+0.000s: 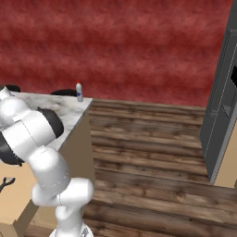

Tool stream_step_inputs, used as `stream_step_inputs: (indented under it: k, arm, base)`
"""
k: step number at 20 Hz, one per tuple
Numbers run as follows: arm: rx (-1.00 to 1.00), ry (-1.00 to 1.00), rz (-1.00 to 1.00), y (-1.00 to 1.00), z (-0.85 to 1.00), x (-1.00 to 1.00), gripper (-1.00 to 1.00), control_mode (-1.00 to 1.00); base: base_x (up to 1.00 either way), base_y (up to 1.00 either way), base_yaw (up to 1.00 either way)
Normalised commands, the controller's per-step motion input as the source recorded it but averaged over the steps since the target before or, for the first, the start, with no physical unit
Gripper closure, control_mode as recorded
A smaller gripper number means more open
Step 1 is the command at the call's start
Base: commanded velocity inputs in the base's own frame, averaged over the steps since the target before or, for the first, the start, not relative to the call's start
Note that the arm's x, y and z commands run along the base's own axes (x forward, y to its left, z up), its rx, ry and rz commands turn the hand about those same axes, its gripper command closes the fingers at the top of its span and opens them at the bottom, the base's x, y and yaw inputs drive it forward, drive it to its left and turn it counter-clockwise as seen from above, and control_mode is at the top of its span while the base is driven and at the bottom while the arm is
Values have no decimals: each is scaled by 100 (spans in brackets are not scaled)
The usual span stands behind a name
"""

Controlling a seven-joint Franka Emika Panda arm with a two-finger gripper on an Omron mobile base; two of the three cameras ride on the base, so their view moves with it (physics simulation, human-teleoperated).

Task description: Open the drawer on the left and place the cutting tools on the cutting board.

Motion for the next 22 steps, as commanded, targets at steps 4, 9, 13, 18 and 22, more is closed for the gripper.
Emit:
stream_step_inputs:
  k: [4, 9, 13, 18, 22]
  arm:
    - [0, 0, 0, -24, 0, -100, -100, -100]
    - [0, 0, 0, -11, 0, -100, -100, -100]
    - [7, 1, 0, 0, 0, -79, -100, -100]
    - [4, 8, 0, 6, 0, -56, -100, -100]
    - [4, 6, 0, 4, -1, -10, -100, -100]
  base:
    - [0, 0, 0]
    - [0, 0, 0]
    - [0, 0, 0]
    - [0, 0, 0]
    - [0, 0, 0]
